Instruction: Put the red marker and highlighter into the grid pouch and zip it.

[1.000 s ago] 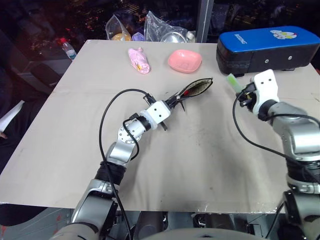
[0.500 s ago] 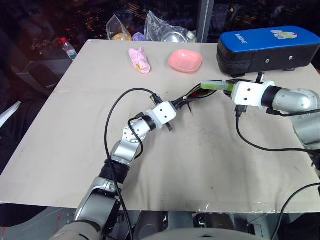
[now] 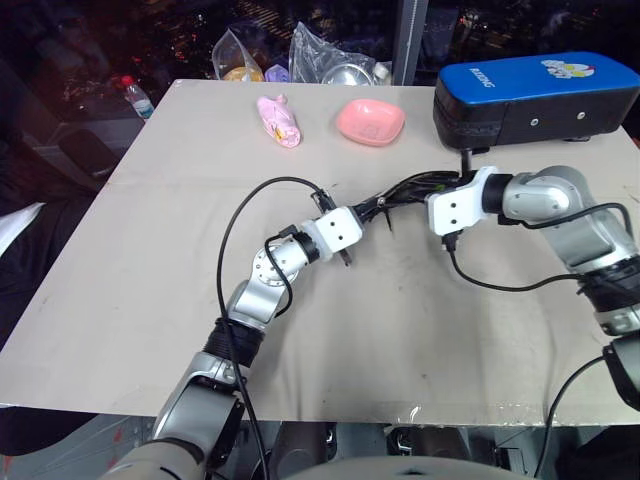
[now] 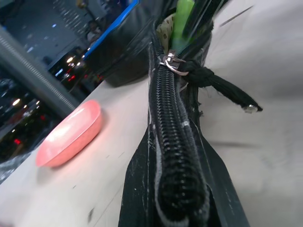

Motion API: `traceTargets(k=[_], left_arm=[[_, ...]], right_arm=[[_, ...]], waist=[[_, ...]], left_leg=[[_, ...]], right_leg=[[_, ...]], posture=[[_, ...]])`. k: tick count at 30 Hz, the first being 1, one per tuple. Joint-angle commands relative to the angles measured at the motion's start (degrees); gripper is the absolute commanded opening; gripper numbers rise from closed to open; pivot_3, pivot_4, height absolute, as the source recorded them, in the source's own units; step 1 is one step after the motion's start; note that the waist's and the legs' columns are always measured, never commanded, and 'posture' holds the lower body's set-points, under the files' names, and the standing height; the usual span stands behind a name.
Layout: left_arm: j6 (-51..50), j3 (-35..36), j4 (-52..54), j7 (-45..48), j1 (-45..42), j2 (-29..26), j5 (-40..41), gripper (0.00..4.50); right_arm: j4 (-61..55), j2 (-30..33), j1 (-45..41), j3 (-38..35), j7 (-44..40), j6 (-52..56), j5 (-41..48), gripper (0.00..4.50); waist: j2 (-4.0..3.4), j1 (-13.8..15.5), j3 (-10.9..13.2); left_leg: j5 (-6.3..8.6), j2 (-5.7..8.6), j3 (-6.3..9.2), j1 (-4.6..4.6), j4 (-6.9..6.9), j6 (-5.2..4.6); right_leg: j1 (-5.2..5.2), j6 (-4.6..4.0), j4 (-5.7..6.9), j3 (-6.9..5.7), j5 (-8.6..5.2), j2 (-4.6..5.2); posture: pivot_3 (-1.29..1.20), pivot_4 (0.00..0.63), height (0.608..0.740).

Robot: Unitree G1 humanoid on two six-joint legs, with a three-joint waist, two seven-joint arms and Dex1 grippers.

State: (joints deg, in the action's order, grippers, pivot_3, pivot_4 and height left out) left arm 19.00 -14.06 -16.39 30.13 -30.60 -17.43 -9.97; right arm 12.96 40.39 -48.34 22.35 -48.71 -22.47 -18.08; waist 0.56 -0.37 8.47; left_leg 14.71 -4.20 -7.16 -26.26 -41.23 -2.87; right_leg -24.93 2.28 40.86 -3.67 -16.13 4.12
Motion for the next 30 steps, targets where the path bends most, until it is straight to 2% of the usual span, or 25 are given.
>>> traceTargets(k=[1, 4, 7, 8, 10, 12, 16, 25, 30], left_arm=[[1.40, 0.06, 3.07, 0.05, -0.98, 0.23, 0.50, 0.00], [1.29, 0.29, 2.89, -0.13, -0.91, 0.20, 0.48, 0.00], [1.15, 0.54, 2.83, -0.27, -0.73, 0.03, 0.51, 0.00], [1.08, 0.65, 2.78, -0.36, -0.67, -0.05, 0.49, 0.00], [0.93, 0.80, 2.74, -0.49, -0.55, -0.14, 0.52, 0.00], [0.88, 0.89, 2.60, -0.55, -0.51, -0.17, 0.57, 0.00], [0.77, 1.00, 2.34, -0.68, -0.51, -0.07, 0.74, 0.00], [1.09, 0.73, 1.61, -0.31, -0.89, 0.23, 0.93, 0.00], [1.25, 0.84, 1.35, -0.30, -0.82, 0.09, 0.94, 0.00]], right_arm=[[2.57, -0.89, -2.84, 0.01, -0.74, -3.35, -0.61, 0.70], [4.84, -1.49, -3.58, -0.44, -0.78, -4.51, -0.69, 1.56], [4.80, -1.66, -3.49, -2.00, -1.71, -3.00, 1.18, 3.01], [3.71, -1.51, -3.13, -3.29, -2.52, -0.73, 3.10, 3.33], [1.55, -0.91, -2.29, -5.22, -4.05, 2.91, 6.11, 4.37], [-0.94, 0.05, -1.07, -7.05, -5.67, 6.23, 8.86, 4.45], [-12.76, 0.50, 5.33, -15.99, -5.05, 27.72, 18.31, 4.45], [-23.21, 2.09, 12.11, -19.47, -2.71, 39.99, 19.67, 4.45], [-27.36, 0.56, 14.12, -22.66, -0.55, 55.80, 24.99, 4.45]], waist=[[-0.01, 0.05, 0.00], [-0.01, 0.06, 0.00], [-0.01, 0.05, 0.01], [-0.02, 0.03, 0.01], [-0.02, 0.05, 0.01], [-0.02, 0.13, 0.01], [-0.02, 0.70, 0.01], [-0.03, 1.06, 0.01], [-0.02, 1.12, 0.00]], left_leg=[[0.00, 0.00, -0.01, 0.00, 0.00, 0.00], [0.00, 0.00, -0.01, 0.00, -0.01, 0.00], [0.00, 0.00, -0.01, 0.00, 0.00, 0.00], [0.00, 0.00, -0.01, 0.00, -0.01, 0.00], [0.00, 0.00, -0.01, 0.00, 0.00, 0.00], [0.00, -0.01, 0.00, 0.00, 0.00, 0.00], [0.00, -0.03, 0.03, 0.00, -0.01, 0.00], [0.01, 0.00, 0.04, 0.00, -0.03, -0.01], [0.01, 0.01, 0.03, 0.00, -0.03, -0.01]], right_leg=[[0.00, 0.00, 0.00, 0.00, 0.00, 0.00], [0.00, 0.00, 0.01, 0.00, 0.00, 0.00], [0.00, 0.00, 0.01, 0.00, 0.00, 0.00], [0.00, 0.00, 0.01, 0.00, 0.00, 0.01], [0.00, -0.01, 0.02, 0.00, 0.00, 0.01], [0.00, -0.01, 0.02, 0.00, 0.00, 0.01], [0.01, -0.01, 0.02, -0.01, 0.01, 0.03], [0.01, -0.02, 0.03, -0.01, 0.01, 0.00], [0.02, -0.01, 0.03, -0.01, 0.01, 0.00]], posture=[[0.00, 0.150, 0.688], [0.00, 0.150, 0.688], [0.00, 0.150, 0.688], [0.00, 0.150, 0.688], [0.00, 0.150, 0.688], [0.00, 0.150, 0.688], [0.00, 0.150, 0.688], [0.00, 0.150, 0.688], [0.00, 0.150, 0.688]])
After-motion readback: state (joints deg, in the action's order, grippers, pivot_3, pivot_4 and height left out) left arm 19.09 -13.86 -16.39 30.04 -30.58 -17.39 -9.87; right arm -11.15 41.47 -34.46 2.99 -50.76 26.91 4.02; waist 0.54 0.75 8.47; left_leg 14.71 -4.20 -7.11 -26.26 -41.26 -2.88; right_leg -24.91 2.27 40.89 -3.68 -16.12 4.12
